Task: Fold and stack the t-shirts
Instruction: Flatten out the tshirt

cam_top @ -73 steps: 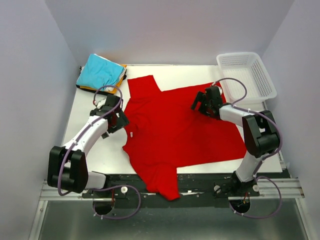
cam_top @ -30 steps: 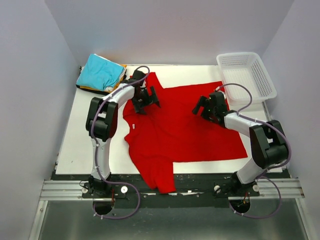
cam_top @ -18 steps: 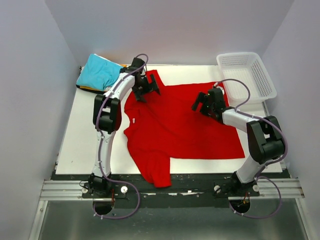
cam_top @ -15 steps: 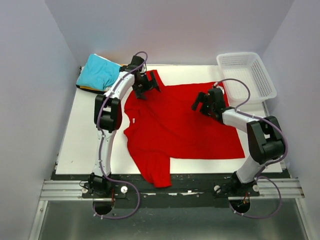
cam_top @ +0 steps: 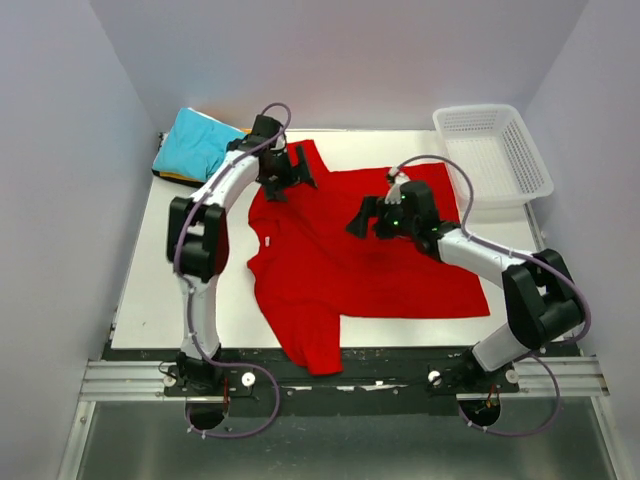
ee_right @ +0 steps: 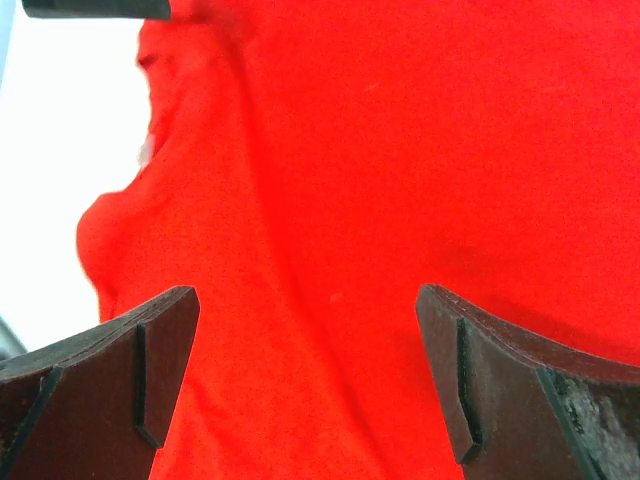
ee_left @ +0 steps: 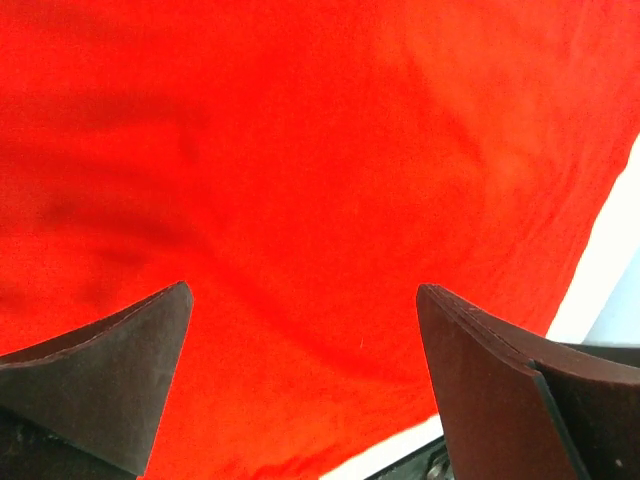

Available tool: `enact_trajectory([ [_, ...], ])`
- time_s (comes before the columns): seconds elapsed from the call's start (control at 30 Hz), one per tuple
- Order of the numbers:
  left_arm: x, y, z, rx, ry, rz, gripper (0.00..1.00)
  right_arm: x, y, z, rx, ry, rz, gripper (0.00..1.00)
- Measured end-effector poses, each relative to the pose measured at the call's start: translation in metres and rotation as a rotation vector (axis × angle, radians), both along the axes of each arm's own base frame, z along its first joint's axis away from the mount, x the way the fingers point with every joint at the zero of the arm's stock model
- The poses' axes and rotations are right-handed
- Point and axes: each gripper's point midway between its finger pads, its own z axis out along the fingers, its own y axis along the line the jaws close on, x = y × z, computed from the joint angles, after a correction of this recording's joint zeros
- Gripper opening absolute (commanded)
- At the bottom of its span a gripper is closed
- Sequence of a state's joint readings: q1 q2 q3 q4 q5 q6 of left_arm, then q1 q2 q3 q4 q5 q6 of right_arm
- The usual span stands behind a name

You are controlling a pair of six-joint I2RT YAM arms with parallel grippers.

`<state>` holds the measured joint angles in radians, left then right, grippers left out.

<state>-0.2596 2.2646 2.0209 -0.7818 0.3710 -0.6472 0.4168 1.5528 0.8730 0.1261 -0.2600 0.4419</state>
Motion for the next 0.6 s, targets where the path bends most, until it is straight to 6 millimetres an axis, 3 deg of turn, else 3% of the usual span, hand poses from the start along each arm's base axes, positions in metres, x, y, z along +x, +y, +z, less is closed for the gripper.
enact_trajectory([
  [0.03,-0.024,0.006,0.011,0.011,-0.016,-0.001,0.99,-0.009,0.014,0.0,0.01,0.007,0.049,1.0],
  [0.07,-0.032,0.009,0.013,0.016,-0.019,-0.002,0.99,-0.019,0.028,-0.001,0.022,0.015,0.098,1.0],
  [0.17,-0.094,0.02,0.058,-0.001,-0.131,0.004,0.99,-0.042,0.058,-0.005,0.044,0.035,0.211,1.0],
  [0.27,-0.136,0.029,0.074,-0.025,-0.227,0.032,0.99,-0.057,0.086,-0.01,0.069,0.059,0.304,1.0],
  [0.33,-0.162,0.039,0.061,-0.033,-0.244,0.069,0.99,-0.06,0.102,-0.016,0.091,0.077,0.337,1.0],
  [0.43,-0.202,0.049,0.012,-0.018,-0.147,0.095,0.99,-0.058,0.119,-0.028,0.102,0.106,0.353,1.0],
  [0.53,-0.24,0.042,-0.034,-0.015,-0.043,0.073,0.99,-0.05,0.128,-0.042,0.088,0.128,0.336,1.0],
  [0.6,-0.261,0.036,-0.052,-0.013,0.013,0.045,0.99,-0.041,0.128,-0.05,0.068,0.13,0.302,1.0],
])
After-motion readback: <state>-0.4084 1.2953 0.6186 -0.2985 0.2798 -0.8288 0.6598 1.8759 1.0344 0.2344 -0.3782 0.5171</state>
